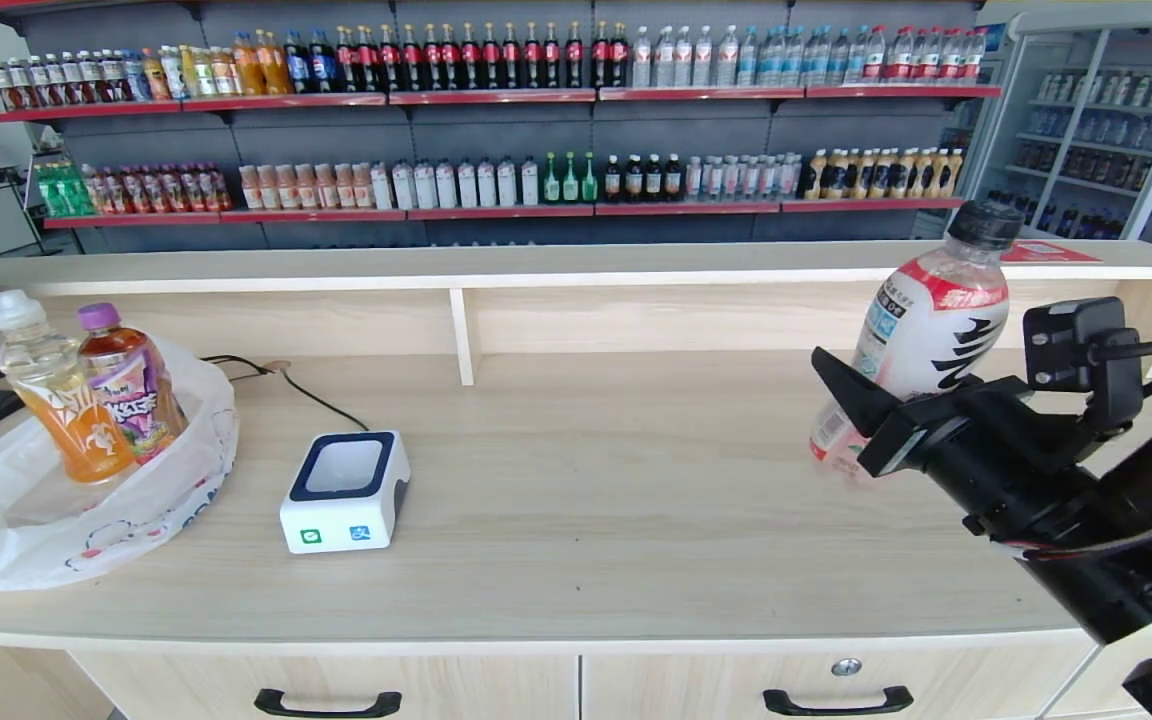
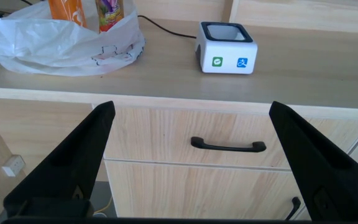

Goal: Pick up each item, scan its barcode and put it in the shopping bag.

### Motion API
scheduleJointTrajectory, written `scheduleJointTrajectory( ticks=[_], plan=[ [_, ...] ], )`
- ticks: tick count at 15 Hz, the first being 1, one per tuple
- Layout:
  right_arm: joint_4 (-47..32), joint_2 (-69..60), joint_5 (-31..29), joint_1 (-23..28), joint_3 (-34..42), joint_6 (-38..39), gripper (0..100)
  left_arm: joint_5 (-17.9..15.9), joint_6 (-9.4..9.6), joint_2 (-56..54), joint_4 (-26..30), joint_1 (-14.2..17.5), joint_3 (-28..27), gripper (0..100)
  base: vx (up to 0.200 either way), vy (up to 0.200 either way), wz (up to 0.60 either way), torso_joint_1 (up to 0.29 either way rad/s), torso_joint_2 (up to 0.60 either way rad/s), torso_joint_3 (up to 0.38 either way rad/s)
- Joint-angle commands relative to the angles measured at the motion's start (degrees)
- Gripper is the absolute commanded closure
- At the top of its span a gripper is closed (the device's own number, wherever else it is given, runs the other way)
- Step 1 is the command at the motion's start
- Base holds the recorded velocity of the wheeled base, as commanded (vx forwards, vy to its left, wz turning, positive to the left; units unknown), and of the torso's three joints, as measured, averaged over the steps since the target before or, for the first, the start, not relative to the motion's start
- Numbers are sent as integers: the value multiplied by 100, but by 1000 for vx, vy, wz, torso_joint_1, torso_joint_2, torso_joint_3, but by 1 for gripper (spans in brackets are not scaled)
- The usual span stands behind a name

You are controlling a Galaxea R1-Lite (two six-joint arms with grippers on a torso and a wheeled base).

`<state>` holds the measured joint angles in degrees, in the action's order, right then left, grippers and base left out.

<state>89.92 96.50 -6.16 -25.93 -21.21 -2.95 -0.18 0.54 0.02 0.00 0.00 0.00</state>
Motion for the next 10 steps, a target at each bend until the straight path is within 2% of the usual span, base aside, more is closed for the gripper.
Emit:
scheduleJointTrajectory(
  ticks=[1, 3, 6, 9, 10],
  plan=[
    [8, 229, -17, 123, -111, -48, 100, 1, -1, -2, 0, 0, 0, 0, 0, 0, 0, 0, 0, 0],
    [8, 396, -26, 158, -393, -21, 100, 1, -1, -2, 9, -9, 0, 0, 0, 0, 0, 0, 0, 0],
    [8, 405, -35, 361, -357, 58, 100, 1, -10, -2, 9, 0, 0, 0, -200, 0, 0, 7, 4, 2],
    [8, 299, -35, 396, -322, 58, 100, 1, -10, -2, 0, 0, 0, 0, 0, 0, 0, 0, 0, 0],
    [8, 290, -35, 404, -322, 75, 100, 1, -18, -2, 9, 0, 0, 0, 0, 200, 0, -41, -17, 17]
  ],
)
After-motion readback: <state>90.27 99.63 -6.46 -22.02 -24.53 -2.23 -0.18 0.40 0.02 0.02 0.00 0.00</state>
